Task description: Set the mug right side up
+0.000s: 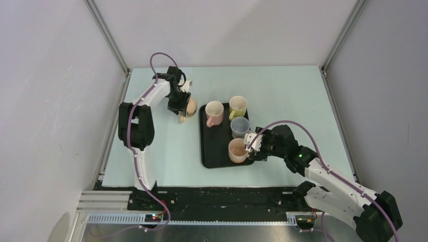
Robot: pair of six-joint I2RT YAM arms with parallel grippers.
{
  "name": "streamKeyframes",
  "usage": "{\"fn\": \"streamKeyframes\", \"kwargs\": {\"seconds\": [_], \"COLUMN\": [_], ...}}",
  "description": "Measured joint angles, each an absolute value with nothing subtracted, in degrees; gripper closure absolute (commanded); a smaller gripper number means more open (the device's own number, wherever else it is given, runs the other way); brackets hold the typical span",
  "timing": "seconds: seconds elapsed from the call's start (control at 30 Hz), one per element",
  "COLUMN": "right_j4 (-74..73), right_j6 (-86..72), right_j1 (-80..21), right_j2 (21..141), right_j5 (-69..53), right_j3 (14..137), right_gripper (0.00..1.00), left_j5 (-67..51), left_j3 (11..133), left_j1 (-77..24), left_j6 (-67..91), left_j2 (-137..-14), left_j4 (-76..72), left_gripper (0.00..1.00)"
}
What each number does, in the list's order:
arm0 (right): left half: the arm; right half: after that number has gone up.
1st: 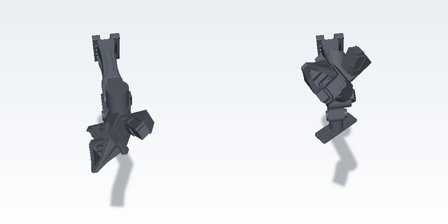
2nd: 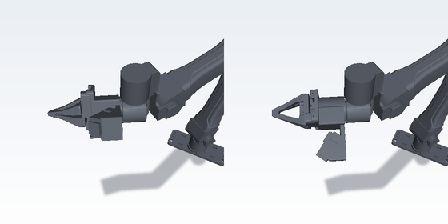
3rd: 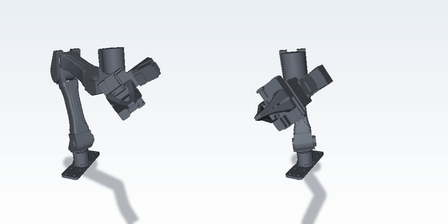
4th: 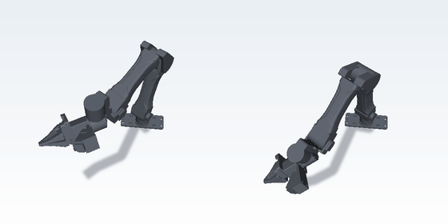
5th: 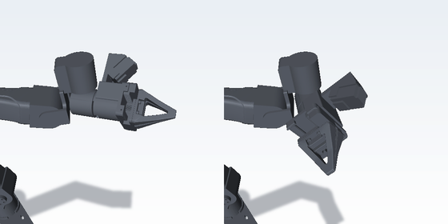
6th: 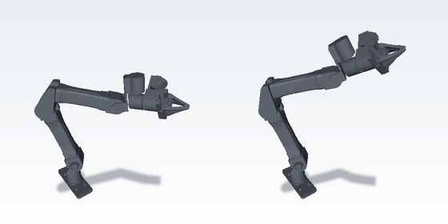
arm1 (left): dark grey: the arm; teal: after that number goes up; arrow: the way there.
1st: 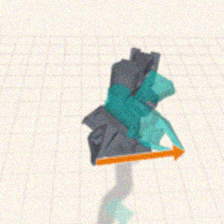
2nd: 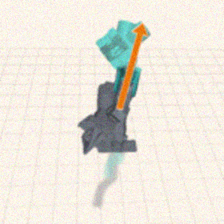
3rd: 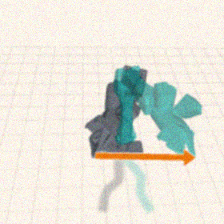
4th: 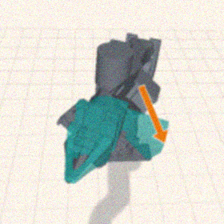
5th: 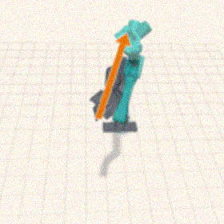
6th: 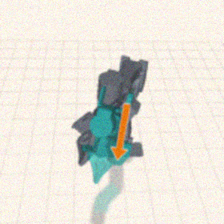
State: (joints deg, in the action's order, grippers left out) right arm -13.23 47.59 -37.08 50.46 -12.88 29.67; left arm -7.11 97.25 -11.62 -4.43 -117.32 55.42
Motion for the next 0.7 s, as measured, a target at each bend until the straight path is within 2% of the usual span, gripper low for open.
{"fn": "streamKeyframes", "kwargs": {"seconds": [0.1,0.17,0.23,0.33,0.57,0.7], "right_j4": [-13.1,-13.1,-13.1,-13.1,-13.1,-13.1], "right_j6": [47.6,47.6,47.6,47.6,47.6,47.6], "right_j1": [-37.2,-37.3,-37.3,-37.3,-37.4,-37.4], "right_j2": [50.5,50.5,50.5,50.5,50.5,50.5], "right_j5": [-12.9,-12.9,-12.9,-12.9,-12.9,-12.9], "right_j3": [29.6,29.6,29.6,29.6,29.6,29.6], "right_gripper": [0.19,0.19,0.19,0.19,0.19,0.19], "left_j5": [-7.7,-7.7,-7.6,-7.4,-7.1,-7.1], "left_j3": [97.2,97.2,96.7,95.5,94.9,94.9], "left_j1": [-11.6,-11.6,-11.6,-11.6,-11.6,-11.7], "left_j6": [-4.5,-4.5,-4.5,-4.6,-4.5,-4.5], "left_j2": [-116.2,-116.0,-116.0,-116.0,-116.1,-116.3], "left_j4": [54.7,54.4,54.0,54.1,54.1,54.1], "left_gripper": [0.54,0.42,0.37,0.37,0.47,0.48]}}
